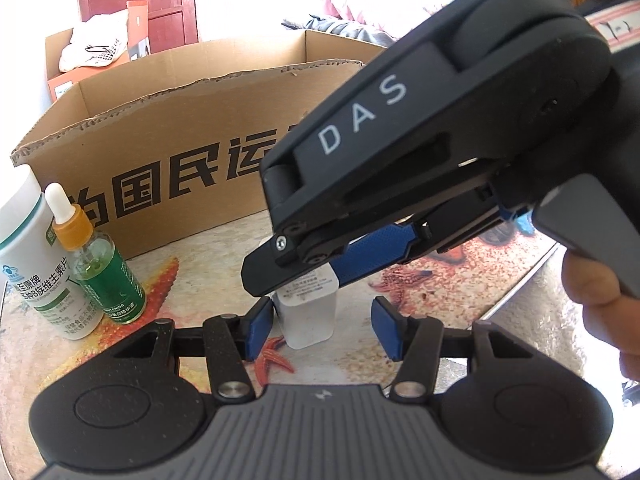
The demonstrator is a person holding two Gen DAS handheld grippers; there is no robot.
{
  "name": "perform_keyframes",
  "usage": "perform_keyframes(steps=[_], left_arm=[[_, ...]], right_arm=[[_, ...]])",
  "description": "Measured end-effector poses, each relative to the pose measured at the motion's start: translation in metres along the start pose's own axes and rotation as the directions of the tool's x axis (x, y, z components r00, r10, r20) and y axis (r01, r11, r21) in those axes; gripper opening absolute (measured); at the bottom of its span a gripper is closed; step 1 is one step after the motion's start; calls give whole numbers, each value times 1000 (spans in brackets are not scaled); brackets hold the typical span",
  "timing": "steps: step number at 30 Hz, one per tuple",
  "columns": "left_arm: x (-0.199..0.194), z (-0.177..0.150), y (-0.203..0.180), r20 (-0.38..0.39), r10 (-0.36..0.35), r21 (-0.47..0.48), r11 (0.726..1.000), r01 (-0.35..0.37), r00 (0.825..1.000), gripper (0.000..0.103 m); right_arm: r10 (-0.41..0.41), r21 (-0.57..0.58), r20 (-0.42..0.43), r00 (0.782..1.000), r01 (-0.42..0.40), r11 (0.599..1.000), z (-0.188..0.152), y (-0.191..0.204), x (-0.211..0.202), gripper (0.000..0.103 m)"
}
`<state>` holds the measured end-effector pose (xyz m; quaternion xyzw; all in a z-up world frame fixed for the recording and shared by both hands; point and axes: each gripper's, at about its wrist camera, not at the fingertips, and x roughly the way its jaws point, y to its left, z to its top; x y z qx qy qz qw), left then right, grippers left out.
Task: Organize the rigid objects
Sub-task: 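Lower the right gripper around the white charger plug and close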
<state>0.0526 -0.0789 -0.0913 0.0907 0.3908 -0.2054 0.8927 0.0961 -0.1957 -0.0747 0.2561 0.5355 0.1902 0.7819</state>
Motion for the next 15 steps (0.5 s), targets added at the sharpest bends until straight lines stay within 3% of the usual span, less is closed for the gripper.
perform_keyframes(steps=[15], left_arm=[[-24, -21, 4, 61, 41, 46, 998, -44, 997, 62]], right_arm=[[20, 27, 103, 994, -23, 999, -3, -8, -26, 44]])
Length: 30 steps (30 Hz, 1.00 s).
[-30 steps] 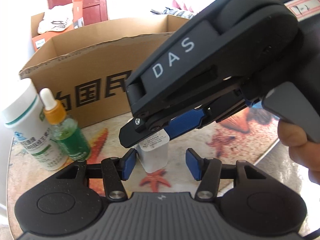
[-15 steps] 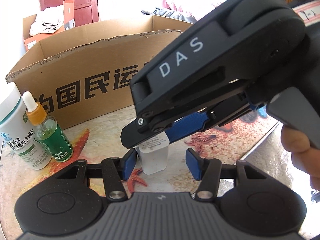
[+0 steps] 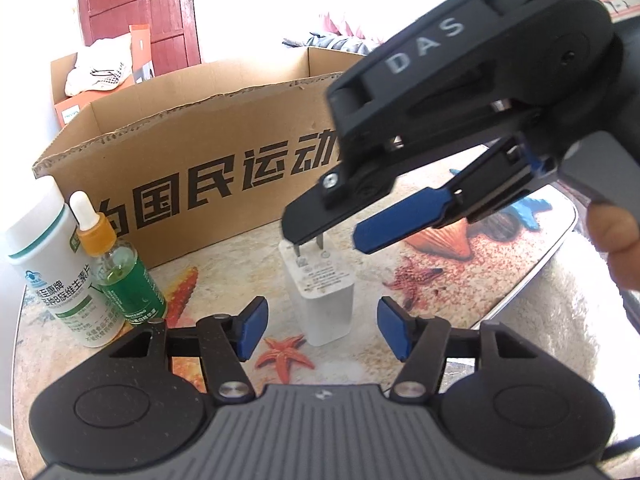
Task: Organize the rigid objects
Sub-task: 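Lower the right gripper around the white charger plug and close, then carry the charger plug into the box and open the right gripper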
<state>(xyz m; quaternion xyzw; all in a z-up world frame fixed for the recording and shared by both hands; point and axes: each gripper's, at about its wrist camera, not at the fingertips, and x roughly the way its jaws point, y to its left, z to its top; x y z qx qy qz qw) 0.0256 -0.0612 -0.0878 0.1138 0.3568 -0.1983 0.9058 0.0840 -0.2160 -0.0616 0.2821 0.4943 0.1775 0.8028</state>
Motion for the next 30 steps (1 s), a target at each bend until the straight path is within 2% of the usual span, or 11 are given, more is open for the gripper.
perform_keyframes(steps=[5, 11, 21, 30], left_arm=[[5, 8, -3, 0, 25, 37, 999, -25, 1000, 62], [16, 14, -8, -3, 22, 51, 998, -21, 1000, 61], [16, 17, -3, -28, 37, 0, 999, -37, 999, 33], [14, 19, -8, -32, 60, 0, 998, -60, 998, 30]], right_arm=[[23, 31, 3, 1000, -24, 999, -1, -8, 2, 44], [58, 62, -2, 998, -57, 996, -1, -11, 6, 44], [47, 51, -30, 998, -45, 998, -8, -6, 18, 44], [30, 57, -12, 999, -29, 998, -10, -4, 15, 41]])
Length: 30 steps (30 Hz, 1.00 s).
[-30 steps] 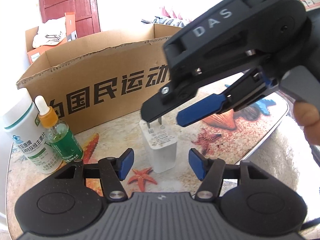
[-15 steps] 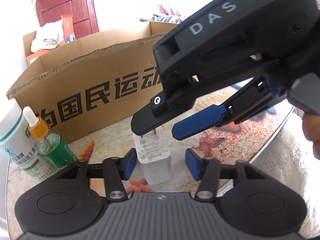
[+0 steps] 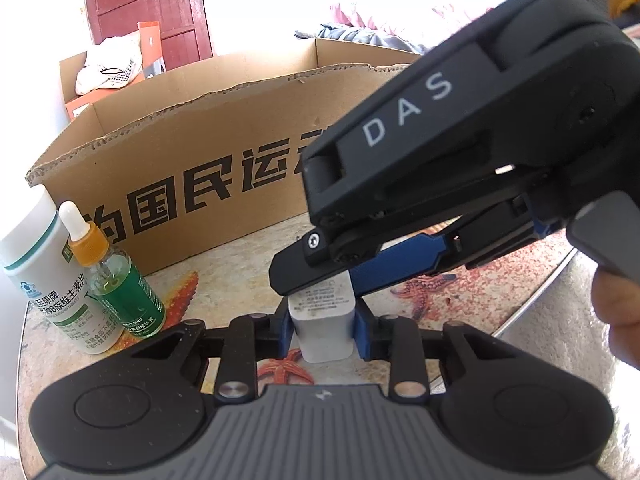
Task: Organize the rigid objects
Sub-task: 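Carry the charger plug into the box and open the right gripper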
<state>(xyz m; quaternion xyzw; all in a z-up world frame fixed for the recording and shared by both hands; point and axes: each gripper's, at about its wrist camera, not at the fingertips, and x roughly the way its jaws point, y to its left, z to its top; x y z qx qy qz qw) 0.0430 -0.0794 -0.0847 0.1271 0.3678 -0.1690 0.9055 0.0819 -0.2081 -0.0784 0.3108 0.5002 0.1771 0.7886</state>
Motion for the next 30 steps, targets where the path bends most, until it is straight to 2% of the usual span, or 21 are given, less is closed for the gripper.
perform_keyframes(steps=[8, 14, 19, 22, 26, 30], left_arm=[[-24, 19, -1, 46, 25, -6, 1000, -25, 999, 30], [-57, 70, 12, 148, 101, -15, 995, -100, 984, 30], [-60, 119, 32, 176, 112, -63, 993, -102, 978, 30], [-45, 140, 42, 142, 108, -81, 992, -98, 984, 30], [-10, 156, 59, 33, 66, -133, 989, -61, 997, 30], [31, 161, 74, -87, 9, -202, 979, -26, 996, 30]], right_arm=[[29, -60, 59, 998, -25, 998, 9, 26, -25, 40], [102, -200, 164, 981, -68, 977, 45, 73, -57, 40], [130, -289, 219, 967, -63, 955, 87, 97, -66, 40], [127, -283, 199, 972, -67, 957, 116, 96, -55, 40], [105, -239, 135, 985, -70, 969, 149, 79, -28, 40], [90, -159, 57, 994, -80, 984, 169, 52, 4, 40]])
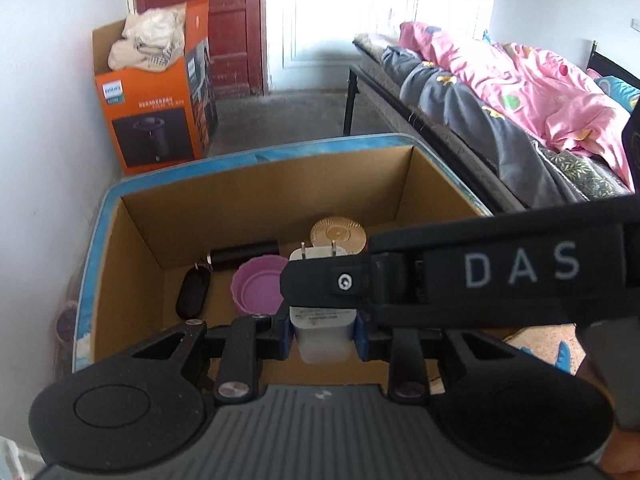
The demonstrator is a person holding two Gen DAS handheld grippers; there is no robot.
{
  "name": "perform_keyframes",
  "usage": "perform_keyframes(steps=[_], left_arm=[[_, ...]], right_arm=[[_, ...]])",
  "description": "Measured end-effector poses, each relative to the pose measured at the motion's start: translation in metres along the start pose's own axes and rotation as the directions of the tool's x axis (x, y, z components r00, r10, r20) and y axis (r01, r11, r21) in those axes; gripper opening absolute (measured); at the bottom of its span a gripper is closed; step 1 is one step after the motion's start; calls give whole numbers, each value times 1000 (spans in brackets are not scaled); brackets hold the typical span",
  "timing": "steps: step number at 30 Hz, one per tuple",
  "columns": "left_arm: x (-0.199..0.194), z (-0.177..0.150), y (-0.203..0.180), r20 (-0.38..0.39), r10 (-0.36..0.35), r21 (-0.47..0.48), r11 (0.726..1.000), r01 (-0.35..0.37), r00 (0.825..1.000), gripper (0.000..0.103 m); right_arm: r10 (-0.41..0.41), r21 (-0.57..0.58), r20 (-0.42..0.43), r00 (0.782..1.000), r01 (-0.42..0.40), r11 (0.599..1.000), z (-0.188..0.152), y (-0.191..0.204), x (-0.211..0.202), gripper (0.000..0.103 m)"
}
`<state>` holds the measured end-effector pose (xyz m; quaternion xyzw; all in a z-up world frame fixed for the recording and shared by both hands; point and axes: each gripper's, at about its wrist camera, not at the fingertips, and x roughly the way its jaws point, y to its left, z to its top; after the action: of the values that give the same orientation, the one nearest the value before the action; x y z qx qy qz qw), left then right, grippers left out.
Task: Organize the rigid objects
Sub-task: 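Carry the charger plug into the box and open the right gripper, then withdraw the right gripper from the box toward the green dropper bottle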
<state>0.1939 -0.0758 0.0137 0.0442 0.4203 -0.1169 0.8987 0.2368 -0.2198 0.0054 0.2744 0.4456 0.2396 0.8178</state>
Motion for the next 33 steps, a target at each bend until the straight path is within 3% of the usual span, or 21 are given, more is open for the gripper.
perform_keyframes(steps=[8, 15, 19, 24, 27, 33], left_arm=[[49, 0, 13, -145, -1, -52, 999, -7, 989, 29], [68, 1, 9, -186, -17, -67, 998, 5, 982, 30], [67, 2, 5, -179, -11, -57, 998, 1, 984, 34], [57, 3, 6, -126, -10, -53, 999, 3, 992, 54], [41, 4, 3, -75, -7, -35, 999, 4, 997, 60], [6, 1, -1, 9, -21, -18, 1000, 21, 1000, 62]], right_arm=[[-7, 85, -109, 994, 16, 996, -1, -41, 45, 40], [-32, 63, -142, 989, 41, 997, -2, -49, 62, 40], [-47, 53, -132, 990, 54, 997, -1, -50, 62, 41], [-31, 65, -72, 997, 35, 997, 0, -50, 43, 42], [-24, 80, -30, 999, 26, 996, 0, -50, 29, 42], [-24, 74, 49, 999, 20, 997, -5, -41, -7, 42]])
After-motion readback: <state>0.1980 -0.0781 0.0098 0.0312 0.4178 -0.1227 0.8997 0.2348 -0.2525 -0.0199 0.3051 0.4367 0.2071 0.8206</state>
